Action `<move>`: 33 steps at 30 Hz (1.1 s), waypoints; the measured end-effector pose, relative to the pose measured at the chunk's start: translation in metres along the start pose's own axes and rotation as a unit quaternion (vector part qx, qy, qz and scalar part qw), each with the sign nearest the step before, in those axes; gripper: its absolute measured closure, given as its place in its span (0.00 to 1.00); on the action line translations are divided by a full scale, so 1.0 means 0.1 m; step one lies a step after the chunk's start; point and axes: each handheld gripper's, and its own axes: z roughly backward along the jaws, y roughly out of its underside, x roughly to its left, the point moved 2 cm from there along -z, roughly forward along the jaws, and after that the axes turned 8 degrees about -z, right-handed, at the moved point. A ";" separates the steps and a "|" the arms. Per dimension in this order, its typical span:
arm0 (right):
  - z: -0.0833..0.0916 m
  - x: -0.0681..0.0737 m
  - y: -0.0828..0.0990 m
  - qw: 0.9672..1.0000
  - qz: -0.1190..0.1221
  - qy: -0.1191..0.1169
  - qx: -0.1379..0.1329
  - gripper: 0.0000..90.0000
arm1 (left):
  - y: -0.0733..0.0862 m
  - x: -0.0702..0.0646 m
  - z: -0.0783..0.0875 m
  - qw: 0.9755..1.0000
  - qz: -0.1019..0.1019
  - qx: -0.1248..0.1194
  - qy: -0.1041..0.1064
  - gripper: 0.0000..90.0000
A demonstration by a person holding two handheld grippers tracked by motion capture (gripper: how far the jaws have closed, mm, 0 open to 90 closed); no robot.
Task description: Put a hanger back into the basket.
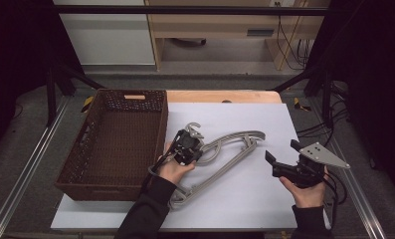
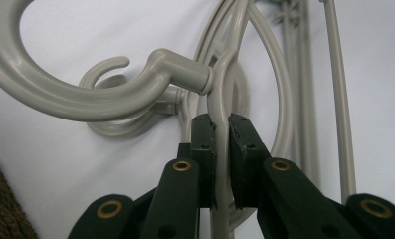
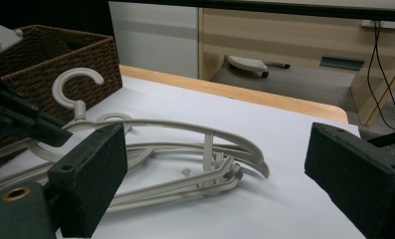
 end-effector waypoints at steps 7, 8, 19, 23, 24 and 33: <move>0.03 -0.02 -0.01 1.000 -0.003 0.001 -0.003 0.11 | -0.06 -0.07 0.21 1.000 -0.010 -0.024 0.001 0.91; 0.04 -0.02 -0.02 1.000 -0.003 0.002 -0.004 0.11 | -0.06 -0.08 0.24 1.000 -0.013 -0.027 -0.004 0.92; 0.14 -0.09 -0.06 1.000 -0.013 0.006 -0.018 0.11 | -0.17 -0.14 0.57 0.998 -0.015 -0.055 -0.032 0.92; 0.15 -0.10 -0.07 1.000 -0.016 0.007 -0.022 0.10 | -0.22 -0.13 0.73 0.997 -0.017 -0.066 -0.042 0.92; 0.15 -0.10 -0.07 1.000 -0.016 0.007 -0.021 0.10 | -0.23 -0.13 0.79 0.996 -0.019 -0.069 -0.045 0.92; 0.14 -0.10 -0.06 1.000 -0.013 0.008 -0.013 0.09 | -0.28 0.05 1.26 0.993 -0.019 -0.097 -0.071 0.92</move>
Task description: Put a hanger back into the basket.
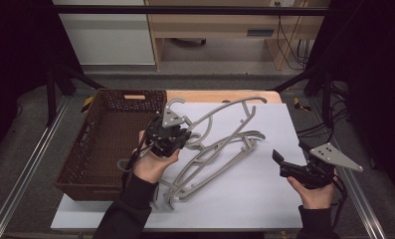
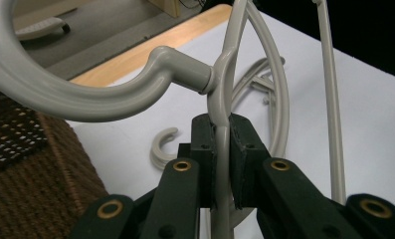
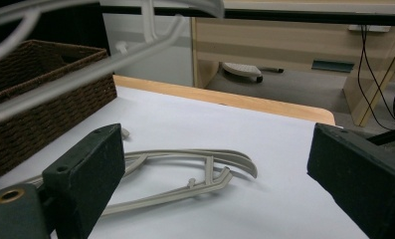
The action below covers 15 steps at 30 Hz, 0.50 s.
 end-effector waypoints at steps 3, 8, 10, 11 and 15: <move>-0.01 0.00 0.01 1.000 0.000 0.002 0.001 0.09 | -0.04 0.07 0.14 1.000 0.002 -0.011 -0.007 0.92; -0.01 -0.01 0.01 1.000 -0.001 0.002 0.003 0.09 | -0.10 0.19 0.32 0.999 -0.001 -0.026 -0.026 0.92; -0.01 -0.01 0.01 1.000 0.001 0.003 0.003 0.09 | -0.12 0.28 0.43 0.999 0.007 -0.029 -0.039 0.92; -0.01 -0.01 0.01 1.000 0.001 0.002 0.003 0.09 | -0.12 0.31 0.46 0.999 0.008 -0.031 -0.043 0.92; -0.01 -0.01 0.01 1.000 0.000 0.003 0.000 0.09 | -0.11 0.45 0.59 0.998 0.009 -0.030 -0.059 0.92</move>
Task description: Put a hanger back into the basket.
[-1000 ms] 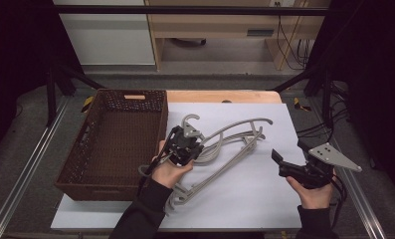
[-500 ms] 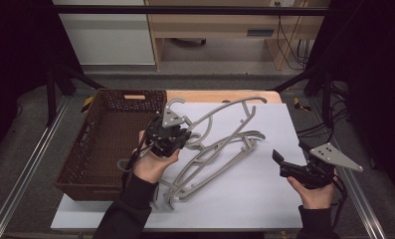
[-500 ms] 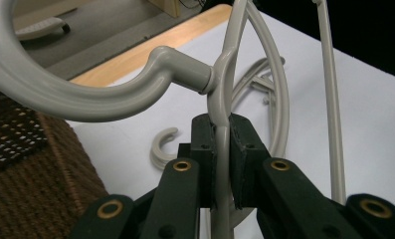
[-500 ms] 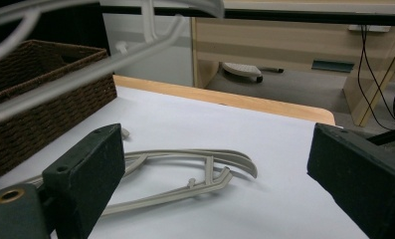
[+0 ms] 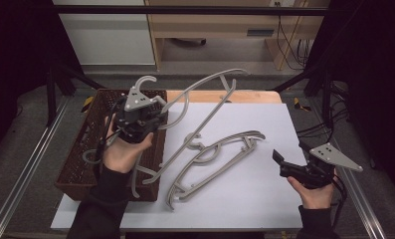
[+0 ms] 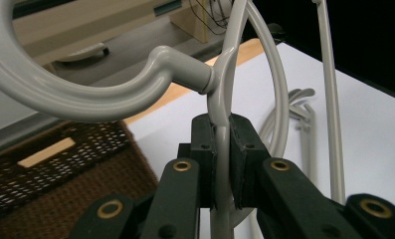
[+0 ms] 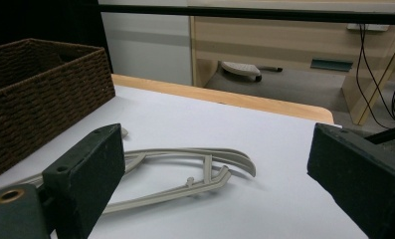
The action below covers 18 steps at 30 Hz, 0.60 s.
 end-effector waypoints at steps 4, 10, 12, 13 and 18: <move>-0.01 0.01 0.00 1.000 0.000 -0.002 -0.001 0.09 | 0.04 0.16 0.08 1.000 0.013 -0.006 -0.013 0.92; -0.03 0.03 0.01 1.000 0.004 -0.005 0.005 0.08 | 0.09 0.38 0.13 0.999 0.028 -0.014 -0.036 0.92; -0.04 0.04 0.02 1.000 0.002 -0.006 0.009 0.07 | 0.11 0.44 0.15 0.998 0.037 -0.009 -0.040 0.92; -0.04 0.04 0.02 1.000 0.006 -0.008 0.011 0.07 | 0.11 0.47 0.16 0.998 0.037 -0.005 -0.044 0.92; -0.07 0.06 0.03 1.000 0.010 -0.011 0.016 0.06 | 0.11 0.62 0.18 0.997 0.044 0.004 -0.063 0.92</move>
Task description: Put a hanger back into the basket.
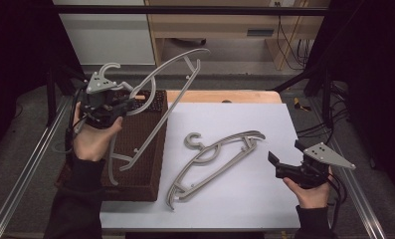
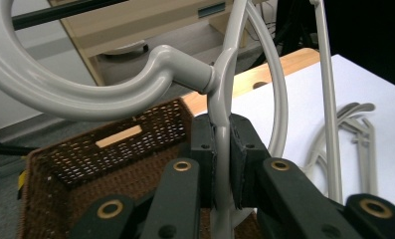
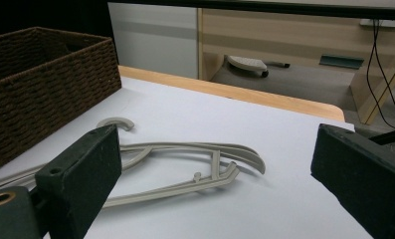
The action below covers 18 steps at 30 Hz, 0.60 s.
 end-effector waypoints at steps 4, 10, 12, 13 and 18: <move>0.00 0.00 0.00 1.000 0.000 0.000 0.001 0.07 | 0.00 0.10 -0.01 1.000 -0.004 0.004 -0.007 0.92; -0.02 0.00 0.00 1.000 0.001 0.000 -0.001 0.07 | 0.11 0.30 -0.04 1.000 0.001 0.018 -0.017 0.92; -0.02 0.01 0.01 1.000 0.000 0.000 0.002 0.07 | 0.16 0.36 -0.05 1.000 -0.001 0.024 -0.018 0.92; -0.02 0.01 0.01 1.000 0.000 -0.001 0.002 0.07 | 0.19 0.39 -0.05 0.999 0.001 0.027 -0.020 0.92; -0.04 0.02 0.02 1.000 0.002 0.000 0.006 0.07 | 0.30 0.52 -0.07 0.999 -0.003 0.040 -0.029 0.92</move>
